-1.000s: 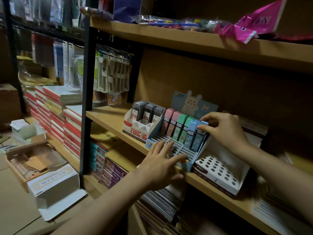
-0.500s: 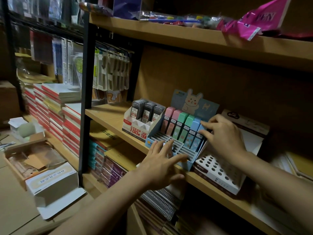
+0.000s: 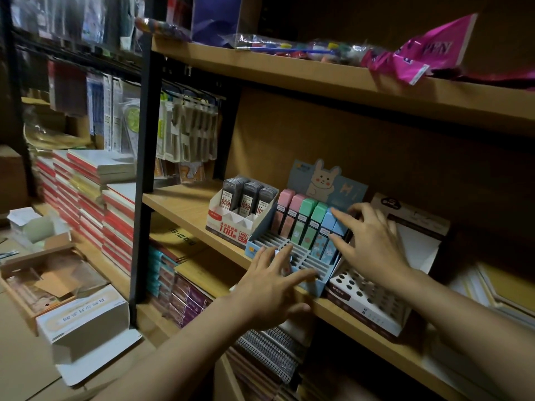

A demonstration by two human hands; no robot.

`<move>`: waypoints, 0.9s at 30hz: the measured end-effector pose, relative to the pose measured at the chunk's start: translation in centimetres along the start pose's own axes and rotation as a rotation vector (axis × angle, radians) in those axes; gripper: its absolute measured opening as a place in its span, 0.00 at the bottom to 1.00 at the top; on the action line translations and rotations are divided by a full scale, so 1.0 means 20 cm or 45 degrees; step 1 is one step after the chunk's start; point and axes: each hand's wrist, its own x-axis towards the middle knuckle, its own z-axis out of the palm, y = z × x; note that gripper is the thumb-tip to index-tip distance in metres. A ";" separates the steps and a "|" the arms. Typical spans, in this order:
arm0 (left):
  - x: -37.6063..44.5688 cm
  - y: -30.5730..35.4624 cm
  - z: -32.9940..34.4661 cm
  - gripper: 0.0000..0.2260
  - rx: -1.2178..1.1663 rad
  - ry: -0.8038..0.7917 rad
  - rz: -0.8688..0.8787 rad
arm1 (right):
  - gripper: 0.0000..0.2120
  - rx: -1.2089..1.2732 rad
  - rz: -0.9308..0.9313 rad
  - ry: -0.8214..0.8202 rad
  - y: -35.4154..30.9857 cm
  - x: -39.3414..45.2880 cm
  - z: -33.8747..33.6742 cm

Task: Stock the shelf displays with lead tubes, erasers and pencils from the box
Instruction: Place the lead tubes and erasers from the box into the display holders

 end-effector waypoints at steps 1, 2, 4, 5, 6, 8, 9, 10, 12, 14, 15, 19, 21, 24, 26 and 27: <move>0.00 0.00 0.00 0.29 0.001 -0.004 0.002 | 0.29 0.010 0.001 0.000 0.01 -0.01 0.00; 0.00 0.00 0.00 0.29 -0.006 -0.008 0.004 | 0.30 0.019 0.002 0.007 0.02 -0.03 0.00; -0.01 0.00 -0.01 0.30 -0.030 -0.018 0.005 | 0.30 0.020 -0.002 -0.001 0.04 -0.07 -0.01; -0.02 0.00 -0.01 0.30 -0.040 -0.017 0.007 | 0.31 0.007 -0.005 -0.026 0.04 -0.09 -0.02; -0.04 0.00 -0.02 0.30 -0.048 -0.012 0.011 | 0.33 -0.002 -0.005 -0.047 0.04 -0.10 -0.02; -0.07 0.00 -0.02 0.30 -0.055 0.045 0.032 | 0.35 0.121 -0.007 -0.007 0.03 -0.14 -0.04; -0.10 0.00 -0.02 0.29 -0.047 0.116 0.059 | 0.32 0.274 -0.023 0.055 0.01 -0.17 -0.05; -0.14 0.01 -0.02 0.28 -0.039 0.207 0.096 | 0.28 0.454 -0.055 0.116 -0.01 -0.22 -0.05; -0.22 0.03 0.00 0.22 -0.118 0.336 0.149 | 0.17 0.732 -0.145 0.155 -0.09 -0.36 -0.02; -0.32 0.04 0.06 0.16 -0.350 0.289 0.087 | 0.10 0.867 -0.217 0.073 -0.19 -0.53 0.06; -0.39 0.04 0.10 0.13 -0.470 0.200 -0.002 | 0.08 0.911 -0.241 -0.005 -0.24 -0.61 0.11; -0.72 0.01 0.33 0.08 -0.682 -0.324 -0.488 | 0.07 1.003 -0.219 -0.530 -0.43 -0.90 0.43; -0.91 0.01 0.50 0.09 -0.662 -0.560 -0.700 | 0.13 0.920 -0.187 -0.882 -0.53 -1.05 0.61; -1.15 0.02 0.78 0.10 -0.748 -0.692 -1.014 | 0.23 0.788 -0.158 -1.274 -0.63 -1.23 0.86; -1.27 0.07 0.97 0.10 -0.866 -0.641 -1.274 | 0.24 0.758 -0.068 -1.406 -0.68 -1.35 1.00; -1.32 0.10 1.06 0.11 -0.922 -0.588 -1.405 | 0.24 0.733 -0.014 -1.446 -0.71 -1.40 1.06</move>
